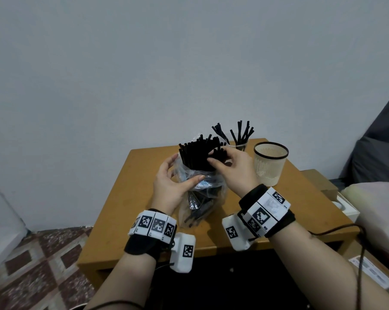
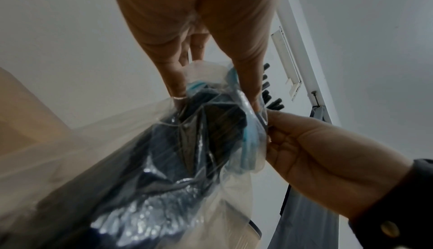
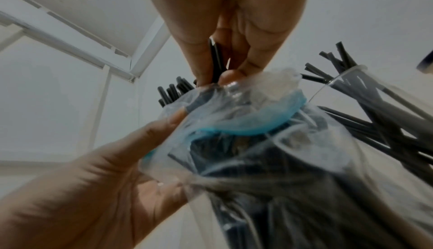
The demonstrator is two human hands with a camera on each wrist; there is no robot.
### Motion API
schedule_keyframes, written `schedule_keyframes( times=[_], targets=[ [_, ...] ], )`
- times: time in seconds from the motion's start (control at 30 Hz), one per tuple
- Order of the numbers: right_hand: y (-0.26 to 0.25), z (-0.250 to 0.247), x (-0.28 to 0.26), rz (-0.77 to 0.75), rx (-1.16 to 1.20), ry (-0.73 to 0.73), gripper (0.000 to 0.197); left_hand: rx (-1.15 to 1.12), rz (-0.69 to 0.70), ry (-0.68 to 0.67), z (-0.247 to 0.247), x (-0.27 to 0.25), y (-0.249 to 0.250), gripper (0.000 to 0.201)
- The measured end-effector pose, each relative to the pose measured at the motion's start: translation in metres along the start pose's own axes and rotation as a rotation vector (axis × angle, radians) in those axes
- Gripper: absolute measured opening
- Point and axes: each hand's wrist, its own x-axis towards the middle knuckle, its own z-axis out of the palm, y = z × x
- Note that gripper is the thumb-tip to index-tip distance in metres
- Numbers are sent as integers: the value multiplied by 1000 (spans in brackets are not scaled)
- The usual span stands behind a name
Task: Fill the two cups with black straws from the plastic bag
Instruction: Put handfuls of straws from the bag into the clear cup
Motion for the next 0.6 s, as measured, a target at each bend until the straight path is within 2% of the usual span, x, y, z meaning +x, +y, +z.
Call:
schedule_keyframes(
  times=[0.37,0.5,0.6],
  targets=[
    [-18,-23,21,33,301,101,4,66,-2,58,0,7,0,84],
    [-18,-32,28,118,395,29,12,69,-17,67,0,8,0,84],
    [-14,-36,32,112,301,-23,13,70,-18,72,0,9,0,82]
  ],
)
